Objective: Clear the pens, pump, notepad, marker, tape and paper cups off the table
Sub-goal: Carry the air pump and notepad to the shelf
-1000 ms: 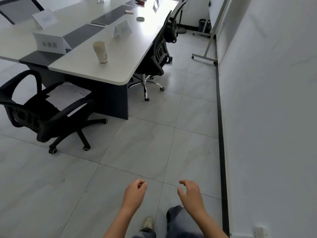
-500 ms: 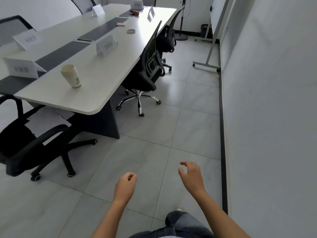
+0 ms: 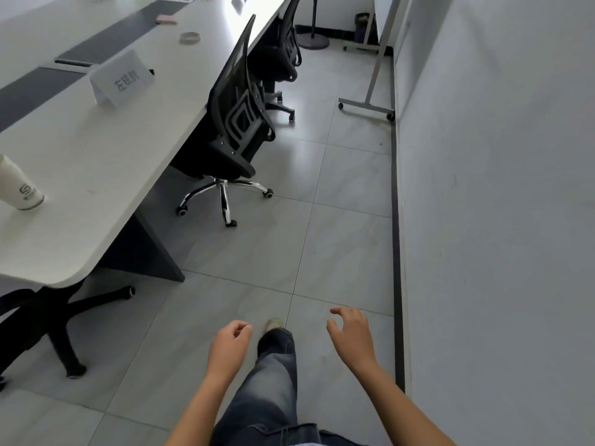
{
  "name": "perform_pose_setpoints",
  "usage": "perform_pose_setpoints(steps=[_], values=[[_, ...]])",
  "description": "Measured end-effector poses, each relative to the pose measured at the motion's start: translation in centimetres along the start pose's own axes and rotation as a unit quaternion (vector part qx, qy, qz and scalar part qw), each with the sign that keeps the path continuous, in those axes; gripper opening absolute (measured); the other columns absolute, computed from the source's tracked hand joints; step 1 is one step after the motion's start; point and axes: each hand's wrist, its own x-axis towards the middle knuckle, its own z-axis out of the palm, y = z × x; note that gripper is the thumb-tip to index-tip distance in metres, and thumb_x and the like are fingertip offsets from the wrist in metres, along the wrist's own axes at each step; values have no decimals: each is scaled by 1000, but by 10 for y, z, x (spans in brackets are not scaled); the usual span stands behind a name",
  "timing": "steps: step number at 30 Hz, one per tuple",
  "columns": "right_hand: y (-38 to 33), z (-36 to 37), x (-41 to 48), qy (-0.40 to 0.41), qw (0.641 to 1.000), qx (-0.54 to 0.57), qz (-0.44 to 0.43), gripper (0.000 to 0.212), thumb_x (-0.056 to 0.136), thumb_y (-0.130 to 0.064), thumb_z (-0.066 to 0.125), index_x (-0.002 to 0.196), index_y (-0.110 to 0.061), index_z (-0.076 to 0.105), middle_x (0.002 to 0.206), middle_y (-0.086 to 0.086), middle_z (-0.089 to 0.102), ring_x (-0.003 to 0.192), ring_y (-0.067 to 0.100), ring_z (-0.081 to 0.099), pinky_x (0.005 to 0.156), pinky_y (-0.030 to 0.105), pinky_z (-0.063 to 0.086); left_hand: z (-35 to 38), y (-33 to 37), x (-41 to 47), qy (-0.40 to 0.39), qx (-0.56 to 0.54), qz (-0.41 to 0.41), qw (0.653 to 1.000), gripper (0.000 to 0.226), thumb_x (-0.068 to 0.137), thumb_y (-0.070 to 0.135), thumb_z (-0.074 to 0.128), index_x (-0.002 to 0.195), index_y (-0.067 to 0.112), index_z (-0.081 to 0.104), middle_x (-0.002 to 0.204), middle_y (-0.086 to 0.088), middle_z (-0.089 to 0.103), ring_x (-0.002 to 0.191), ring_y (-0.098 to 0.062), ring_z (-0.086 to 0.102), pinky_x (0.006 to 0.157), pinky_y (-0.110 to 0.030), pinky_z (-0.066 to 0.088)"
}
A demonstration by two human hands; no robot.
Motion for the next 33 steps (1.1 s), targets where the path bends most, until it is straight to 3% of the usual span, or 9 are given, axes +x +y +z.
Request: perform_pose_setpoints(steps=[4,13,20,26,33], values=[[-24,-5,69,-10,1000,-28,-9,31,91,-20,46,120,-13,52,126,6,53,119,20,42,99,30,36,-12,34,80,27,-27,-25,999,22,89,12,48,68,11,56,71,-10,56,72,-25,49,69,-33,38],[-102,-31,205,23,999,-23,-7,29,91,-20,46,119,-14,52,125,4,53,116,17,43,98,26,36,-36,159,227,45,-50,30,997,15,89,12,48,83,6,60,78,-7,60,78,-25,53,65,-32,38],[-86,-60,278,49,996,-19,67,26,92,-21,46,116,-14,54,123,5,54,115,18,43,93,22,35,20,210,281,-84,-4,18,996,24,87,10,49,65,17,56,65,-3,52,65,-19,44,58,-28,34],[-82,-106,398,70,997,-4,43,27,91,-20,47,116,-13,55,124,6,55,116,19,44,95,23,35,60,293,370,-47,-5,37,998,24,86,8,49,63,15,54,61,-1,50,62,-18,41,56,-28,32],[-89,-210,563,104,992,66,17,26,90,-15,48,114,-9,56,121,11,55,114,21,47,95,29,38,133,407,448,-40,25,55,997,21,87,12,48,68,18,55,66,2,55,63,-15,45,57,-26,35]])
